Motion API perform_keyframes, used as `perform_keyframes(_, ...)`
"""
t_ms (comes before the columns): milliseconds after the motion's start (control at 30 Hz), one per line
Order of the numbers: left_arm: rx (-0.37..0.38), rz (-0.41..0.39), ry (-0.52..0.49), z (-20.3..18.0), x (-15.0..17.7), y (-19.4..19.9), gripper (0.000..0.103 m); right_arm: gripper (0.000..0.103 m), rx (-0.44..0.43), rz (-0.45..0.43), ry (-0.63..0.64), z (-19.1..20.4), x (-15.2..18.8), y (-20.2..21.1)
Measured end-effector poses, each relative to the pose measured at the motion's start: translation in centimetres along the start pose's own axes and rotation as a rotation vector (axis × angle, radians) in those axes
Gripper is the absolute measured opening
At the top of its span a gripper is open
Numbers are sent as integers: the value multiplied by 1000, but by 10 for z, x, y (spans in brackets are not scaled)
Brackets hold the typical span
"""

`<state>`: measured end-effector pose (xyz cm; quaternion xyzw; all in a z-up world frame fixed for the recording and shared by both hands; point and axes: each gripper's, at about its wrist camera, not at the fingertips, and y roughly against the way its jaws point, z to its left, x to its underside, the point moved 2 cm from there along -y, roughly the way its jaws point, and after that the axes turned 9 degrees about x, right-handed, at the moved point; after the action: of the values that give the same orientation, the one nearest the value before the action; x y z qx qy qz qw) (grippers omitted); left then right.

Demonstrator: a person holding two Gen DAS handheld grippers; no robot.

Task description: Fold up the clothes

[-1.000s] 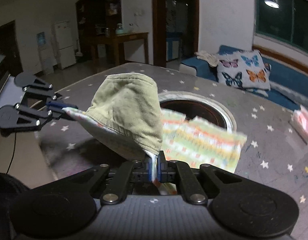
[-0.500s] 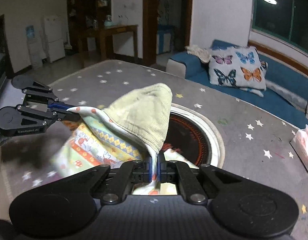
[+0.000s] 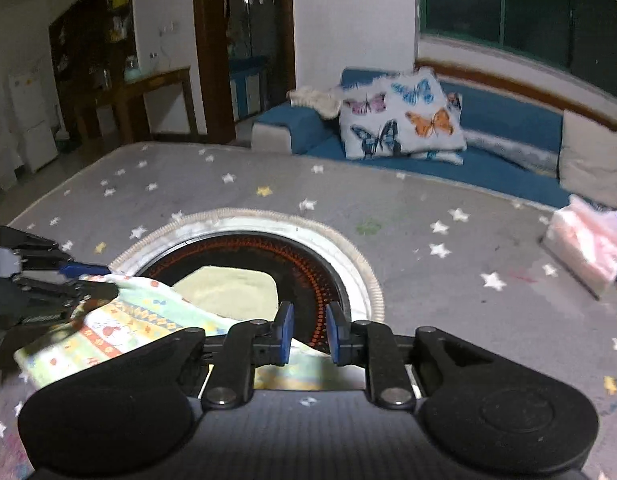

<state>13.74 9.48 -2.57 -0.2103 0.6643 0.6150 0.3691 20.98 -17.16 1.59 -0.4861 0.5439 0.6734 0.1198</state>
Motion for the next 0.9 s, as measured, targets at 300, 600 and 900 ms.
perform_keyframes(300, -60, 17, 27, 6, 0, -4, 30, 17, -16, 40, 16, 10, 34, 2)
perform_keyframes(600, -148, 24, 66, 22, -3, 5, 27, 11, 87, 108, -128, -30, 44, -23)
perform_keyframes(900, 129, -19, 101, -19, -31, 14, 24, 11, -89, 73, -85, 11, 19, -31)
